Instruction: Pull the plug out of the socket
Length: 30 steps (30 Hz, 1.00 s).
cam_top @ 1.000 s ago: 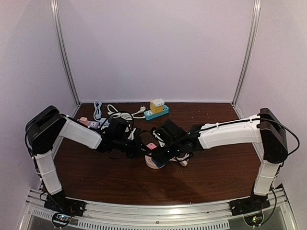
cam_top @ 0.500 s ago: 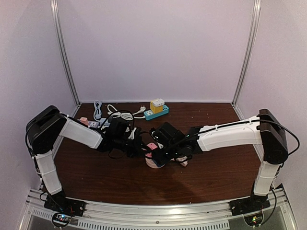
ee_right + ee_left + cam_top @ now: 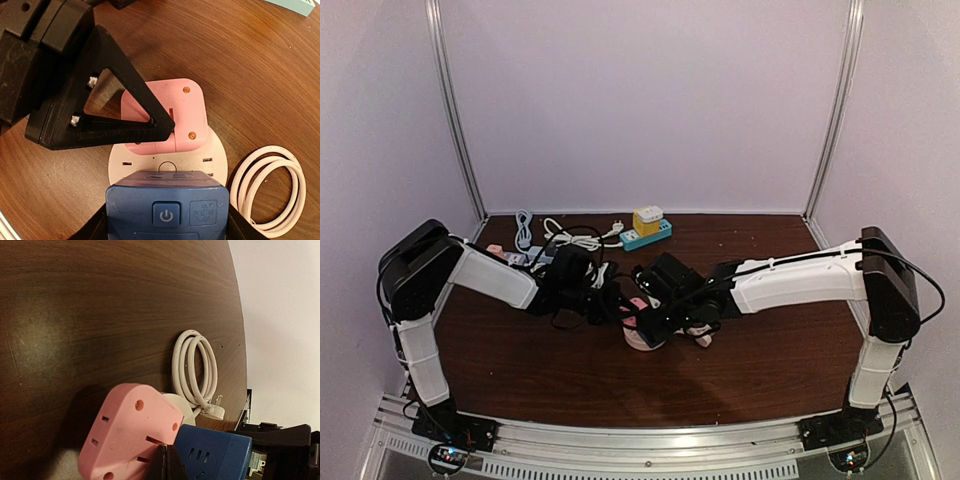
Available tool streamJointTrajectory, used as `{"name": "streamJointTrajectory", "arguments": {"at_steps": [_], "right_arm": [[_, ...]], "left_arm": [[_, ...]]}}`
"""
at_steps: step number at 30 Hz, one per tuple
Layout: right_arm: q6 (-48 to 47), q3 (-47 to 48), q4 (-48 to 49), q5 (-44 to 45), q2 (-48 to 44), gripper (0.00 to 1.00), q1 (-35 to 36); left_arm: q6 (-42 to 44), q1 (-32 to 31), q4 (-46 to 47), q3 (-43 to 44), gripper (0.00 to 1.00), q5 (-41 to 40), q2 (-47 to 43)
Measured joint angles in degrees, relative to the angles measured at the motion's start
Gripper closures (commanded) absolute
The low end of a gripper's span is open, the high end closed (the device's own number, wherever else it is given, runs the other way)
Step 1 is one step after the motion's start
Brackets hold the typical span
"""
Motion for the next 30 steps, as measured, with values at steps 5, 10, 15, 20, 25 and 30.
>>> {"name": "streamJointTrajectory", "arguments": {"at_steps": [5,10,15,20,25,30], "right_arm": [[0.76,0.92,-1.38,-2.27,0.0,0.75,-1.14],[1.53,0.94,-1.53,-2.89,0.0,0.75,-1.46],[2.73,1.31,-1.95,-3.61,0.13,0.75,-1.84],[4.79,1.6,-2.08,-7.56,0.2,0.74,-3.91],[4.94,2.78,-3.19,-8.22,0.59,0.75,-4.24],[4.37,6.62,-7.17,-4.11,2.89,0.76,-2.21]], "left_arm": [[0.2,-0.68,0.2,0.2,1.0,-1.49,0.0],[0.48,-1.33,-0.17,0.52,1.0,-3.08,0.0],[0.7,-1.64,-0.76,0.83,1.0,-3.91,0.0],[0.94,-1.84,-1.16,0.94,1.0,-4.94,0.0],[1.18,-1.92,-1.33,1.14,1.0,-5.64,0.0],[1.33,-1.92,-1.6,0.94,1.0,-5.84,0.0]]}}
